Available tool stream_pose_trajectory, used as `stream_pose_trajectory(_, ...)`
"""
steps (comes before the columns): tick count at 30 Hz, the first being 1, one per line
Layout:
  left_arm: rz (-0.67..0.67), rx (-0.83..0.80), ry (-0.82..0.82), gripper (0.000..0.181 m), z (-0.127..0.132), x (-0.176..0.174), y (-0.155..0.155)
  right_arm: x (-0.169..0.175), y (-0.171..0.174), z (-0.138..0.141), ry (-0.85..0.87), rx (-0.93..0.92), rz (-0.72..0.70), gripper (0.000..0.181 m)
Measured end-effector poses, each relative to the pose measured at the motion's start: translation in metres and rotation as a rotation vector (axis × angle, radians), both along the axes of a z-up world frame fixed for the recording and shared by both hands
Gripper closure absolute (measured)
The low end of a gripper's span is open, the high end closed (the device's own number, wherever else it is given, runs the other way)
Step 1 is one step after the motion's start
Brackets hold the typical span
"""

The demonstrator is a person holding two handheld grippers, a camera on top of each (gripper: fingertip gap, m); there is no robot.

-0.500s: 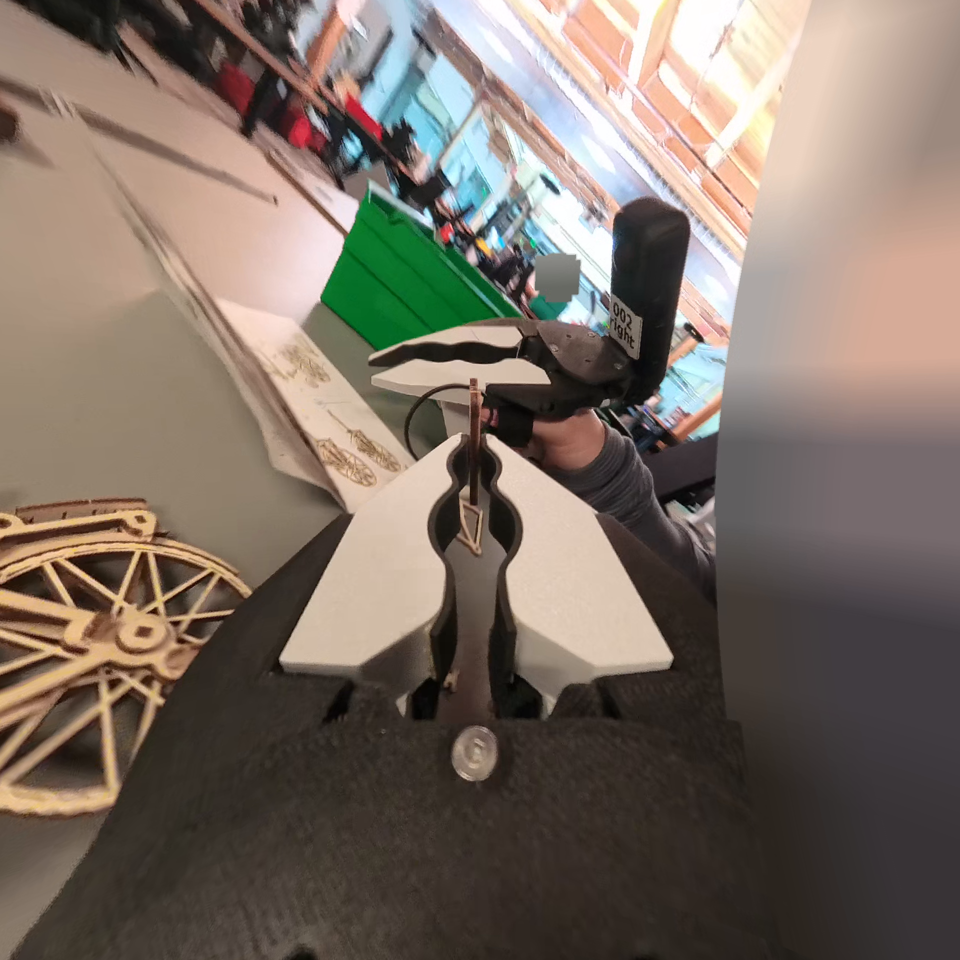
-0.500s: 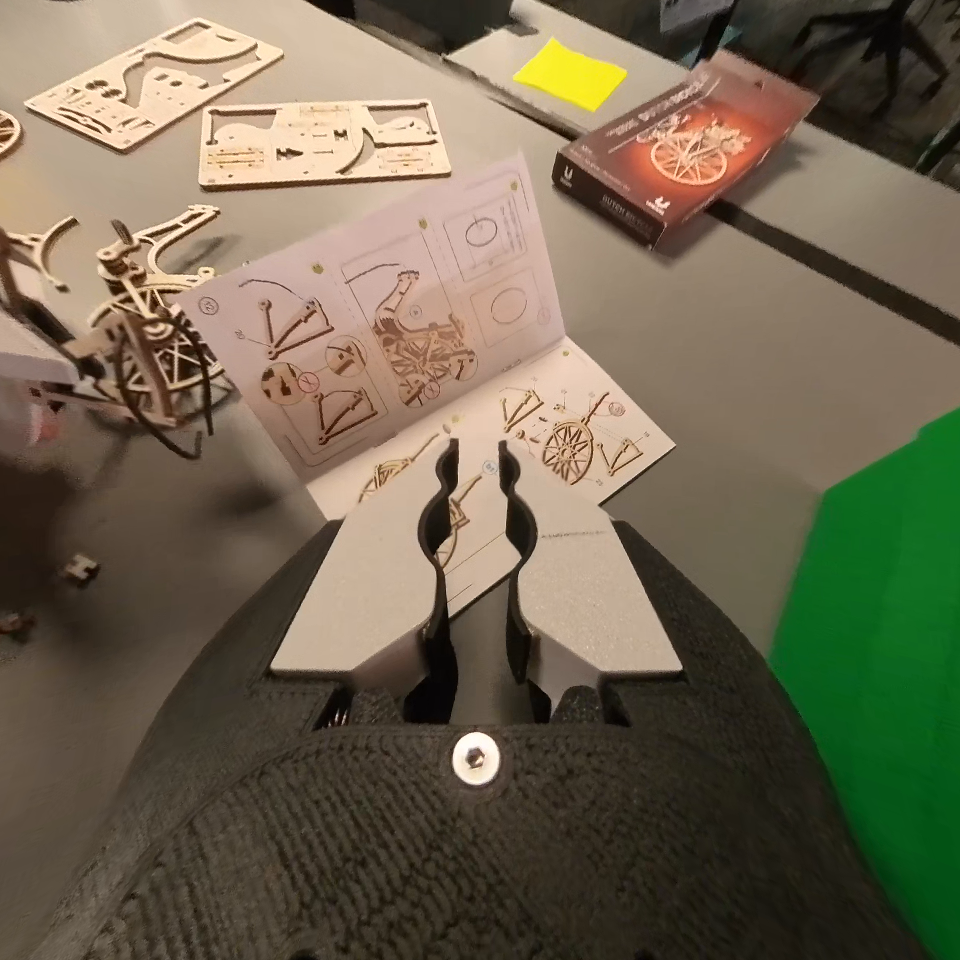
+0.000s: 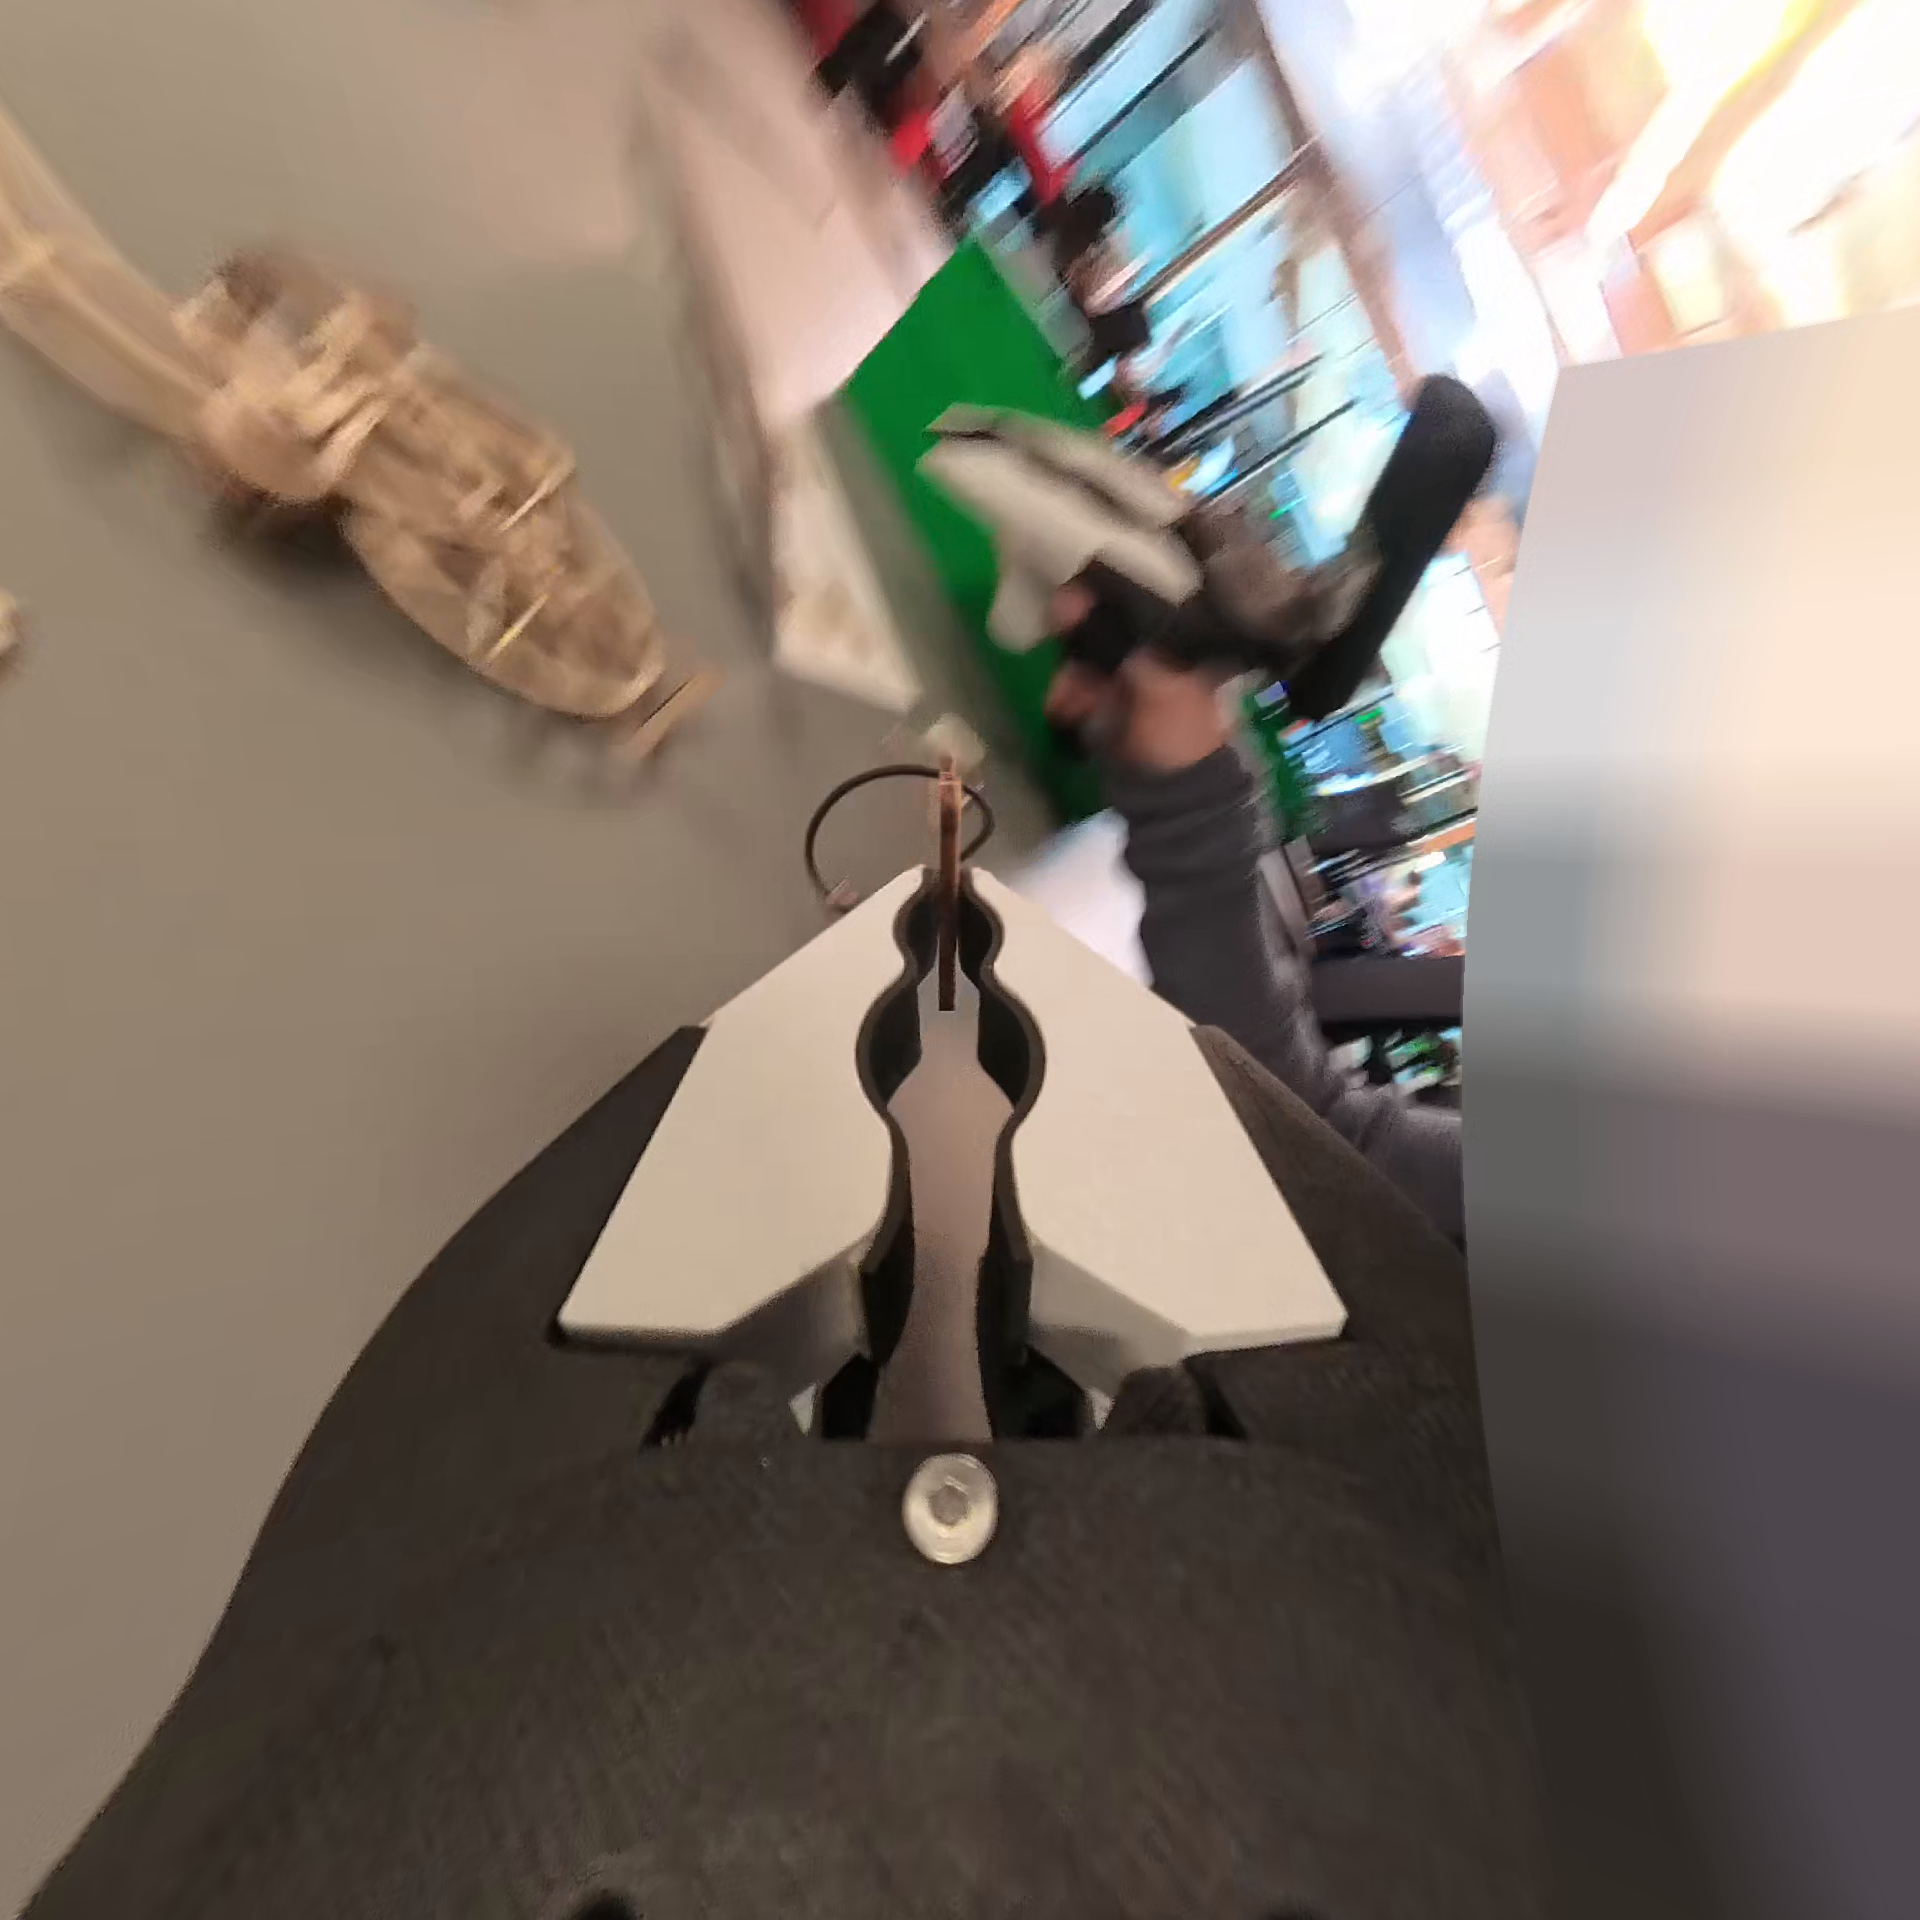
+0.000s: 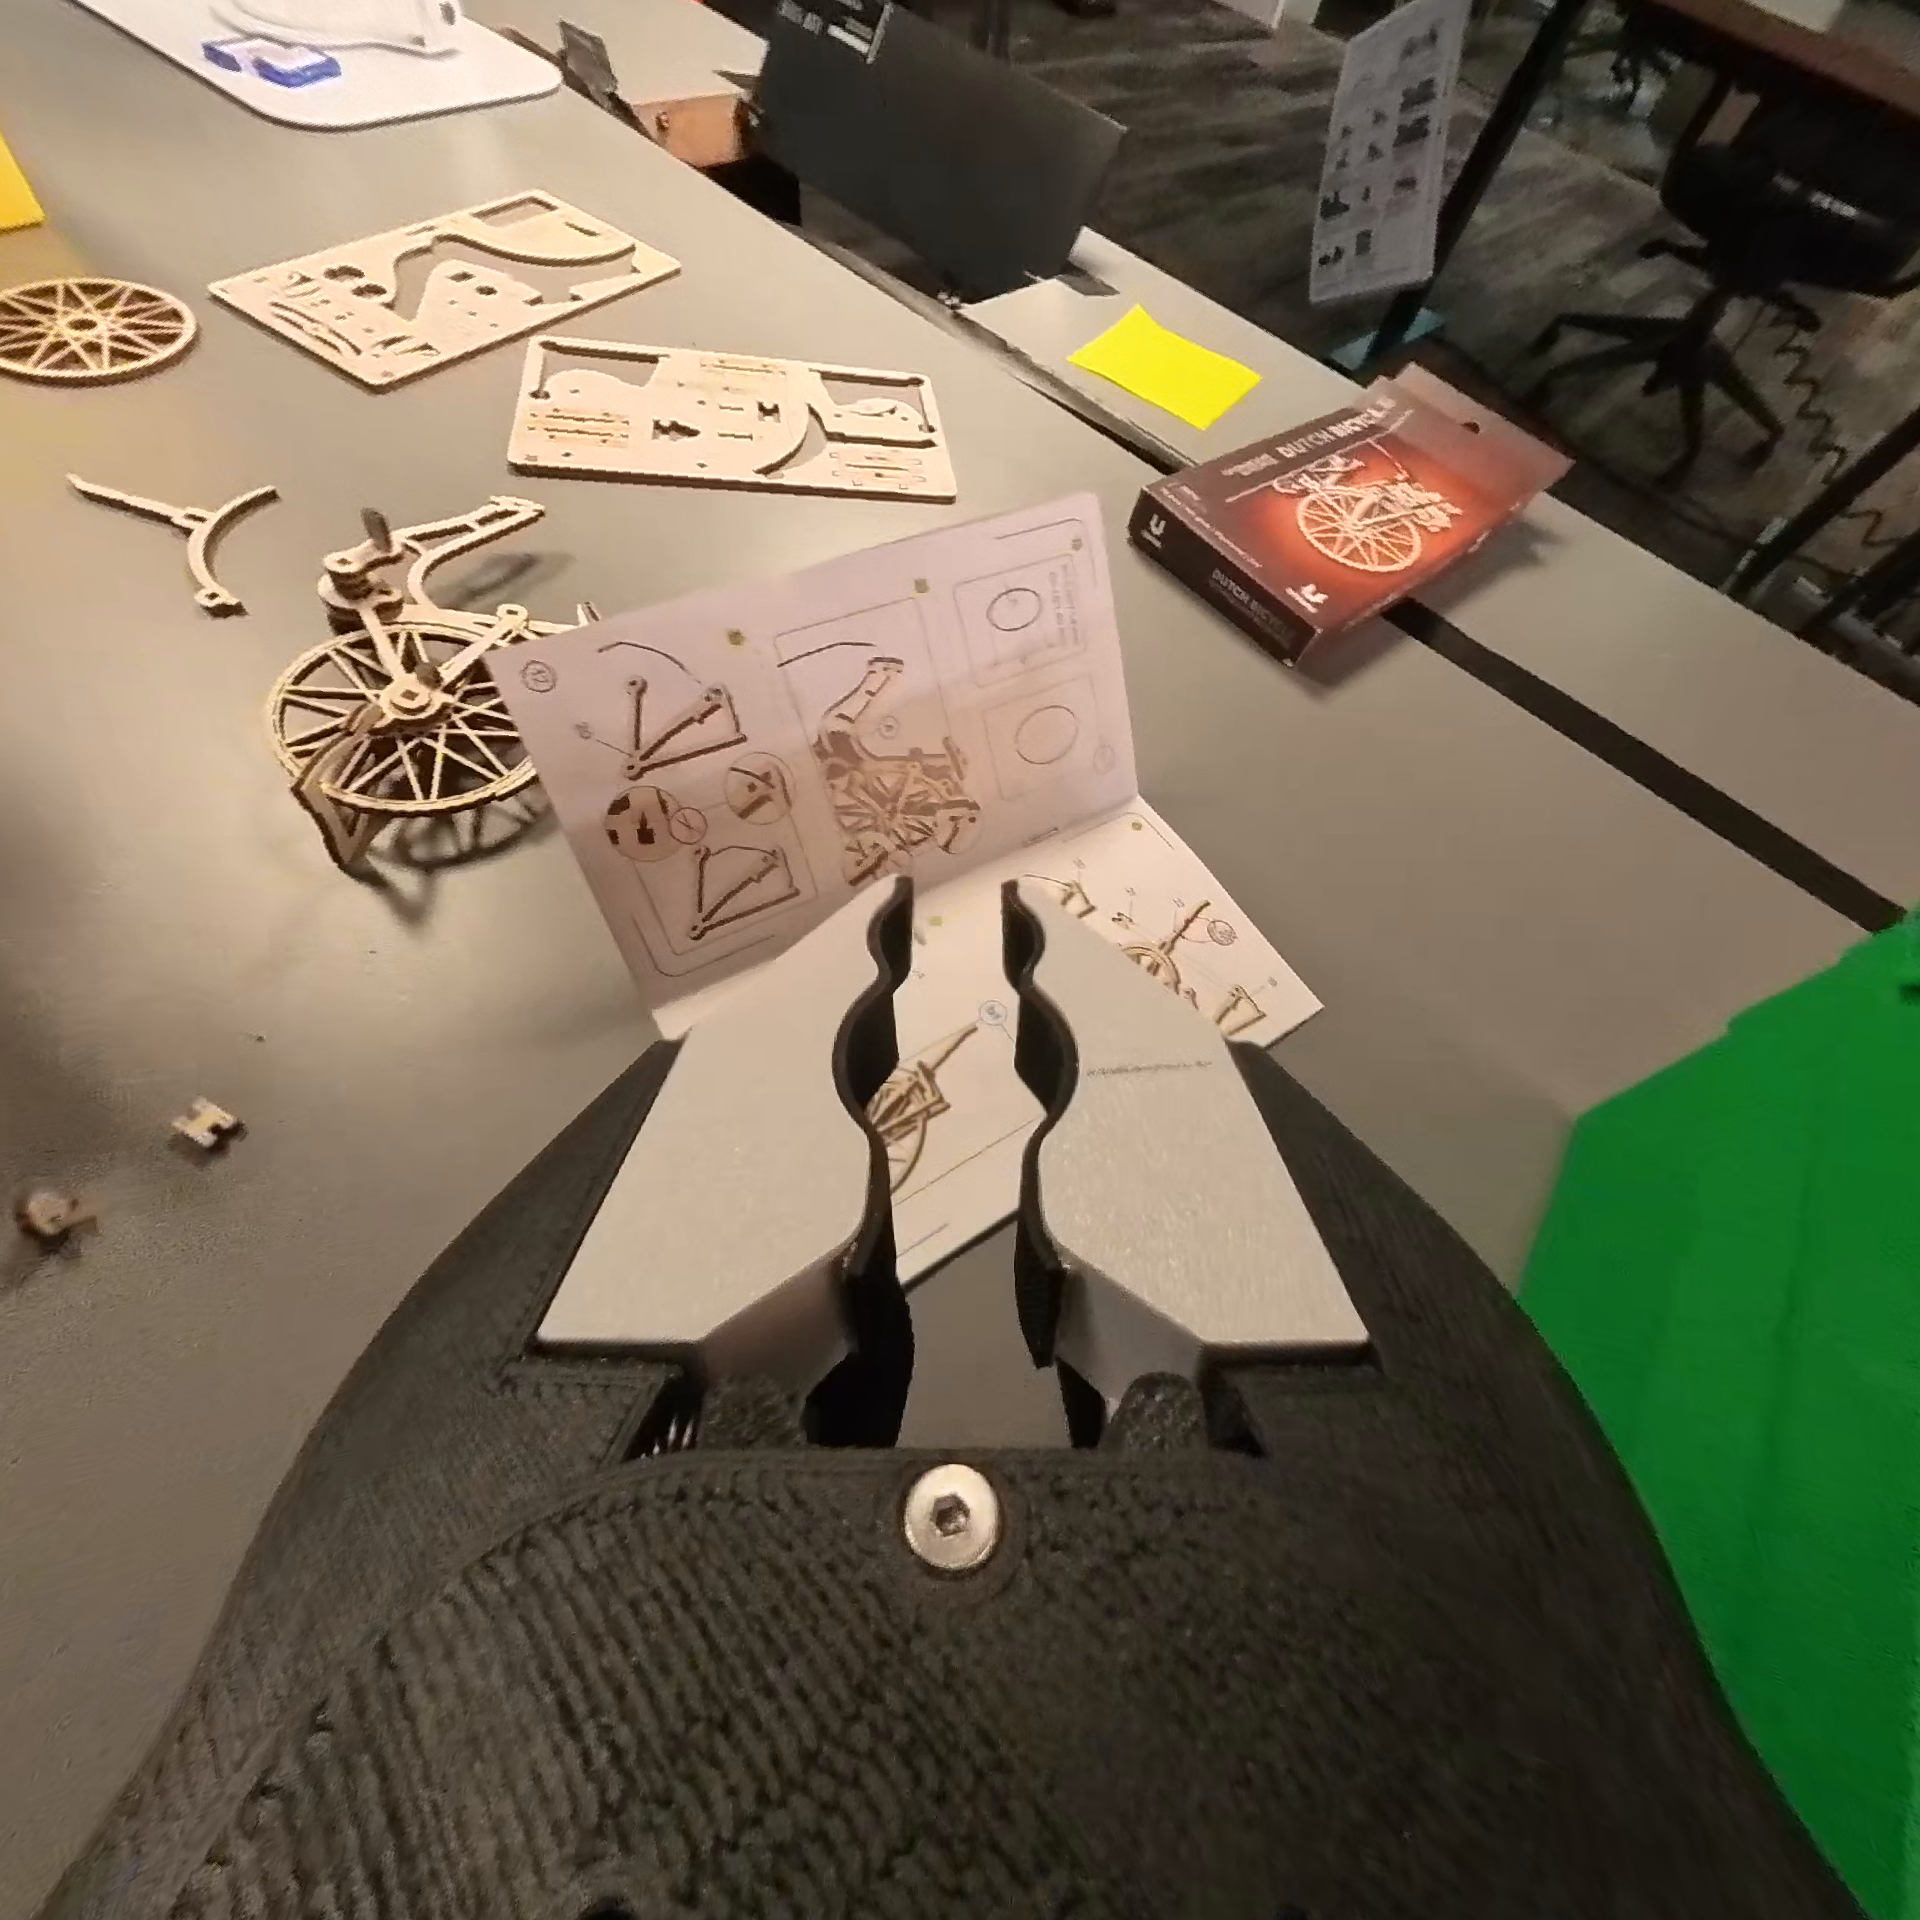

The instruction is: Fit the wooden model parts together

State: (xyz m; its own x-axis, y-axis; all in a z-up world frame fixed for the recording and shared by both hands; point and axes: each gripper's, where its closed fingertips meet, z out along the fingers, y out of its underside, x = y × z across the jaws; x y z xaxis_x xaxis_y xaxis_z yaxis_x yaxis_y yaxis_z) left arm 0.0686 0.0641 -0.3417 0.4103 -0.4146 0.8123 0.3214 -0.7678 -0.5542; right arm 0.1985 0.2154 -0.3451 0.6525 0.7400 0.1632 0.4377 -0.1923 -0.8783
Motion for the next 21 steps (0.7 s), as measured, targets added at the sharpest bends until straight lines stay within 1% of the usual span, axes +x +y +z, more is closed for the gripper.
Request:
stream_pose_trajectory(3, -0.020, -0.072, 0.076, 0.179, -0.019, -0.009, -0.004, -0.005, -0.003, -0.002, -0.014, 0.007, 0.031, 0.166)
stream_pose_trajectory(8, -0.011, -0.132, 0.131, 0.179, -0.032, -0.022, -0.003, -0.009, -0.006, -0.002, -0.007, 0.001, 0.050, 0.166)
stream_pose_trajectory(11, -0.002, -0.160, 0.133, 0.179, -0.040, -0.027, -0.002, -0.008, -0.006, -0.002, -0.003, 0.001, 0.053, 0.166)
stream_pose_trajectory(14, 0.005, -0.163, 0.199, 0.179, -0.050, -0.031, -0.004, -0.008, -0.005, -0.003, 0.000, -0.004, 0.051, 0.166)
stream_pose_trajectory(17, 0.009, -0.160, 0.233, 0.179, -0.053, -0.032, -0.004, -0.008, -0.005, -0.003, 0.001, -0.004, 0.050, 0.166)
stream_pose_trajectory(19, 0.018, -0.161, 0.280, 0.176, -0.056, -0.035, -0.003, -0.009, -0.005, -0.004, -0.001, -0.004, 0.053, 0.166)
stream_pose_trajectory(21, 0.031, -0.150, 0.342, 0.166, -0.058, -0.038, -0.002, -0.009, -0.006, -0.004, -0.006, -0.001, 0.054, 0.166)
